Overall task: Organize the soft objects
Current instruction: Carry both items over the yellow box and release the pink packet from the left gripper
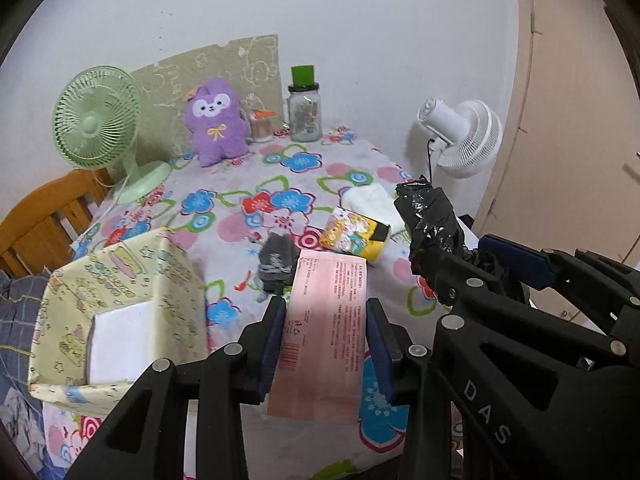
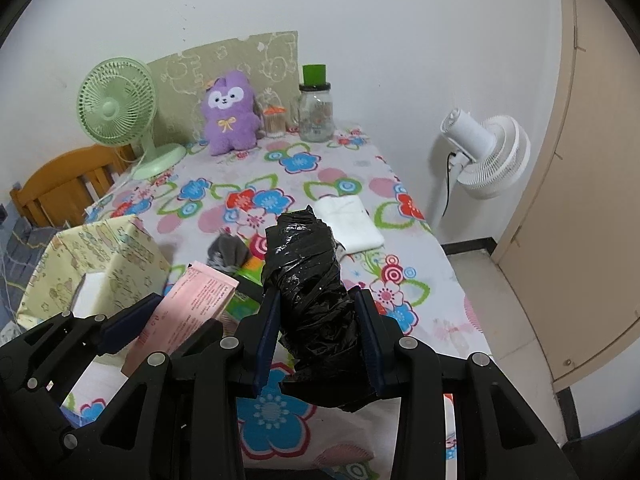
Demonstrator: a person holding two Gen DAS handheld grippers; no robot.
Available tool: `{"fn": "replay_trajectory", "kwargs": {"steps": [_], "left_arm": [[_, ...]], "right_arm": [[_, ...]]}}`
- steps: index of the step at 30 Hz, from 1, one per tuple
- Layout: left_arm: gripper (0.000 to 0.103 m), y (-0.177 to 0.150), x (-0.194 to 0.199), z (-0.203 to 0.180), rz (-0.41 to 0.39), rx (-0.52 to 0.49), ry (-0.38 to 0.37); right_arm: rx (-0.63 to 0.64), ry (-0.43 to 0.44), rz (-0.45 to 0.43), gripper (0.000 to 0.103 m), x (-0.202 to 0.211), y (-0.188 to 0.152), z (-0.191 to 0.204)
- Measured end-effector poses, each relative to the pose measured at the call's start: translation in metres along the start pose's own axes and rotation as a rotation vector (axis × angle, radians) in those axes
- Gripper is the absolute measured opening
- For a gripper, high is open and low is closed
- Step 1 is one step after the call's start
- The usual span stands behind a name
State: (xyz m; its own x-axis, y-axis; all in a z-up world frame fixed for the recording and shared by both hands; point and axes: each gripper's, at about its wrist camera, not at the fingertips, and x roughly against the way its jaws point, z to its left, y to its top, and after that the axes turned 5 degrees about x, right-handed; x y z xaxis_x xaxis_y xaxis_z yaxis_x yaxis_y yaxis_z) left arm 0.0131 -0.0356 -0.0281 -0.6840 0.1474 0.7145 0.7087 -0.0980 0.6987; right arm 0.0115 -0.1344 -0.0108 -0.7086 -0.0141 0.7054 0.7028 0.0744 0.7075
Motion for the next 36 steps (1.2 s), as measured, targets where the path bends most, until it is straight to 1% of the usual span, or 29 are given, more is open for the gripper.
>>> {"fn": "replay_trajectory", "kwargs": {"steps": [9,17,29,36], "left_arm": [[0.041,0.013,0.024,0.022,-0.044,0.020,0.010],[0.041,0.022,0.044,0.046,-0.080,0.041,0.052],[0.041,0.028,0.054,0.093,-0.087,0.088,0.131],[0.041,0.028,0.044,0.127,-0.067,0.119,0.161]], "right_arm": [[0.009,0.010,-0.033,0.041,0.021,0.018,0.023],[0.032,0.048,-0.069,0.041,0.032,0.033,0.050],[0.065,0.139,-0.074,0.041,0.024,0.055,0.099],[0.084,0.172,-0.050,0.041,0.006,0.062,0.131]]}}
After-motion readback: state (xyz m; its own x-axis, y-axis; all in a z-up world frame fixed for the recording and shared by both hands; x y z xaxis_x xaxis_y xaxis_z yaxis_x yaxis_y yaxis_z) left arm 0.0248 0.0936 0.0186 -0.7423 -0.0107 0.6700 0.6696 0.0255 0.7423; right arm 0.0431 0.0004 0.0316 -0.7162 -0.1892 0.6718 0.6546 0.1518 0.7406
